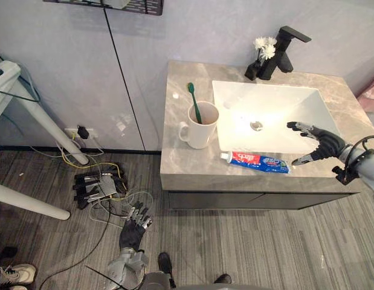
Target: Organize washtable
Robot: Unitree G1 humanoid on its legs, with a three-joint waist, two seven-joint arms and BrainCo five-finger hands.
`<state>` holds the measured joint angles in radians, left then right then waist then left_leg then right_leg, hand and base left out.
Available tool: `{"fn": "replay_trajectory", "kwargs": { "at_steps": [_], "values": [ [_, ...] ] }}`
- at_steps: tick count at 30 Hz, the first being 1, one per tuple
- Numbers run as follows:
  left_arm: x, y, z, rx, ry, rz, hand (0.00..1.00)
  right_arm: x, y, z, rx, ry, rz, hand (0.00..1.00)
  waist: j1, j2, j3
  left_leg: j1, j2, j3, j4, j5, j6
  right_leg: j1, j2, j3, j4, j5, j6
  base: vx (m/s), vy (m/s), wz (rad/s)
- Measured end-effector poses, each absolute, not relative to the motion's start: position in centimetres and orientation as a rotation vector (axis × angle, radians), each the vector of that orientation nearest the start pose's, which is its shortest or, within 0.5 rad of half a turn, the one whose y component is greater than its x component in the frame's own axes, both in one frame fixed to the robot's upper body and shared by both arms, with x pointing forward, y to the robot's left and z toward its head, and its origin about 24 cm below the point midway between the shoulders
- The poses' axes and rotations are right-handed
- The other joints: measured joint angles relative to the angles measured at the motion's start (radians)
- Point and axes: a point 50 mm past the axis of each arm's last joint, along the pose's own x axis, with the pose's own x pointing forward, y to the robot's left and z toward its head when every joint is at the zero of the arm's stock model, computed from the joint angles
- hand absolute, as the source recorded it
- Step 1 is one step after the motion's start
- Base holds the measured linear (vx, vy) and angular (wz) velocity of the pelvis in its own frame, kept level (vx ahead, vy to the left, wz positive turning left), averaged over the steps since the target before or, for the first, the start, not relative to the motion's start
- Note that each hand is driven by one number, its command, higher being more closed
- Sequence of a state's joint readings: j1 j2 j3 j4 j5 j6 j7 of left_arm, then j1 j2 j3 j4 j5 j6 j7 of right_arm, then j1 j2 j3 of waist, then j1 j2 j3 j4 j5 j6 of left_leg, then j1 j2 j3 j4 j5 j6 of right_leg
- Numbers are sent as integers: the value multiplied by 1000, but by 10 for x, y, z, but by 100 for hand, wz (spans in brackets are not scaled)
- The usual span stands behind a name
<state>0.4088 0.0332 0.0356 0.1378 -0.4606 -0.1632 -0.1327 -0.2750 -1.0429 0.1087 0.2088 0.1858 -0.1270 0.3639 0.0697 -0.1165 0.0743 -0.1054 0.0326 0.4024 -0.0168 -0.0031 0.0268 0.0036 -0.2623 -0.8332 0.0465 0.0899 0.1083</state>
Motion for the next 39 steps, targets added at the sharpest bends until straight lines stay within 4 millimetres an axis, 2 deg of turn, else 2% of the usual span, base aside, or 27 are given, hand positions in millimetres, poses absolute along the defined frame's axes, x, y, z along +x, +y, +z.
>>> {"fn": "replay_trajectory", "kwargs": {
  "at_steps": [29, 34, 39],
  "values": [
    [142, 189, -50, -410, 301, 172, 0, 292, -286, 142, -812, 17, 351, 0, 3, 4, -3, -41, 1, -39, 19, 0, 0, -2, 6, -34, -15, 0, 0, 20, -29, 4],
    [142, 190, -50, -409, 301, 175, 0, 292, -284, 139, -817, 25, 358, 0, 7, 4, -3, -56, 1, -42, 24, 0, 1, -12, 6, -41, -16, 0, 0, 10, -17, 3],
    [142, 191, -50, -408, 298, 178, 0, 292, -283, 137, -813, 32, 363, 0, 27, 4, -3, -64, 1, -41, 23, 0, 1, -21, 10, -41, -17, 0, 0, 16, -29, -1]
  ]
}}
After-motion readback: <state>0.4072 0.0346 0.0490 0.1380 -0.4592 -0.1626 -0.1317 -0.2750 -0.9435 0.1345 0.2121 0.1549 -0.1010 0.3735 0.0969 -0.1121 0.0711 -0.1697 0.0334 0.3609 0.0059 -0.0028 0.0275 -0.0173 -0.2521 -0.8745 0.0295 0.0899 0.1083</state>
